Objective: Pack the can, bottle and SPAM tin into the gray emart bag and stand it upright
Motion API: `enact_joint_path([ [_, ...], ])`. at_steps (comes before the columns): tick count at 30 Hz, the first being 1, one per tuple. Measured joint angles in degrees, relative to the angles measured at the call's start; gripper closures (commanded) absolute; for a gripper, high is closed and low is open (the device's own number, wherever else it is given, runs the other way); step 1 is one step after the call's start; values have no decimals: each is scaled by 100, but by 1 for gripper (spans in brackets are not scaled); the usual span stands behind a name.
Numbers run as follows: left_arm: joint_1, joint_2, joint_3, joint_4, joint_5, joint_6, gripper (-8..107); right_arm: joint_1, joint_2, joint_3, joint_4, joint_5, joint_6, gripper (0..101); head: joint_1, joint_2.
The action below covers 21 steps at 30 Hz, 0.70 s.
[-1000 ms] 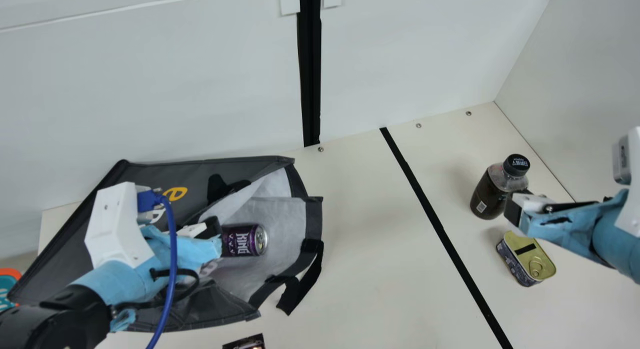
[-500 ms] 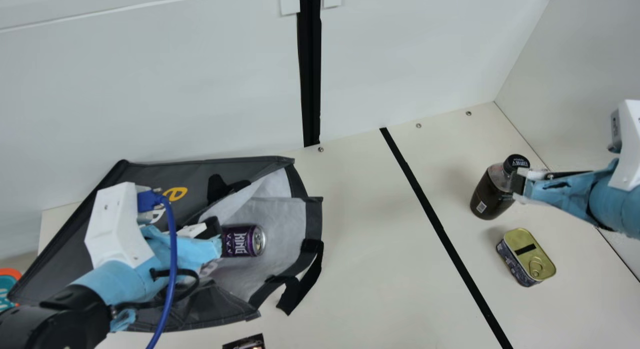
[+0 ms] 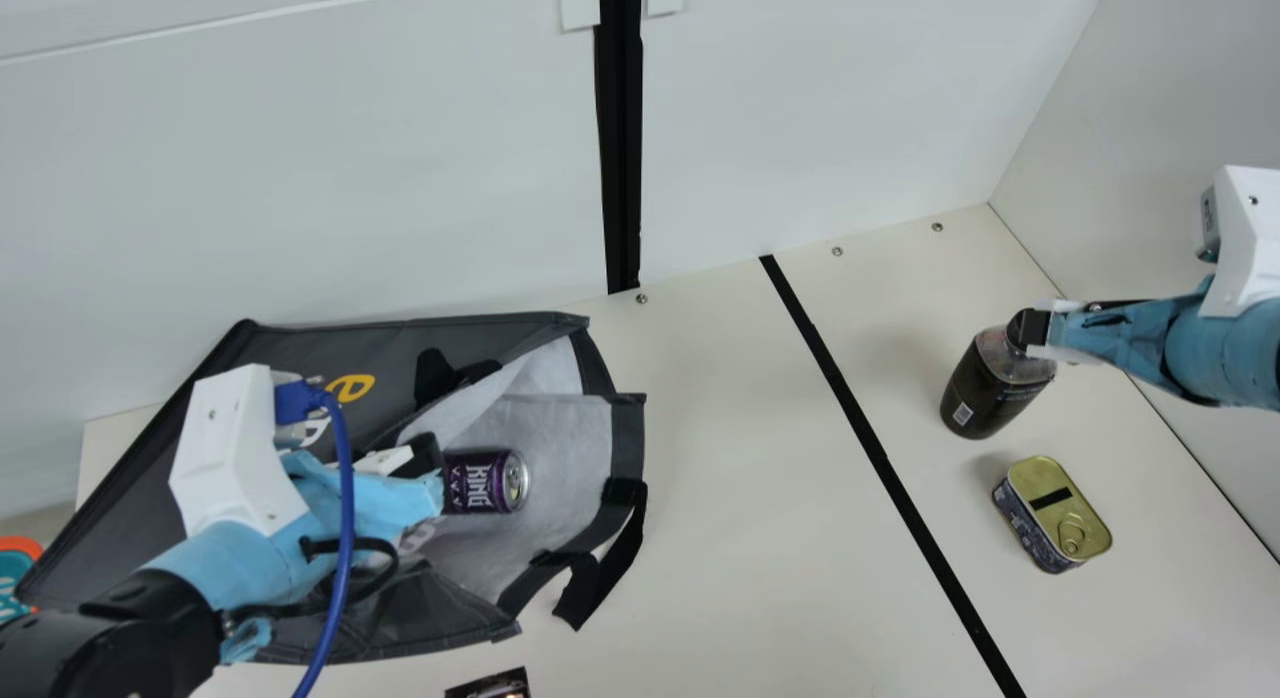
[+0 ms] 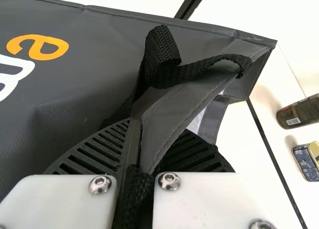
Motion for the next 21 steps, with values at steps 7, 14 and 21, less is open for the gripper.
enact_joint_path([
  [7, 0, 0, 0, 0, 0, 0, 107, -4, 482, -152, 43, -79, -12, 6, 0, 0],
  [14, 0, 0, 0, 0, 0, 0, 107, 29, 979, -312, 62, -175, -12, 6, 0, 0],
  [21, 0, 0, 0, 0, 0, 0, 107, 131, 1485, -479, 49, -285, 28, 6, 0, -9],
])
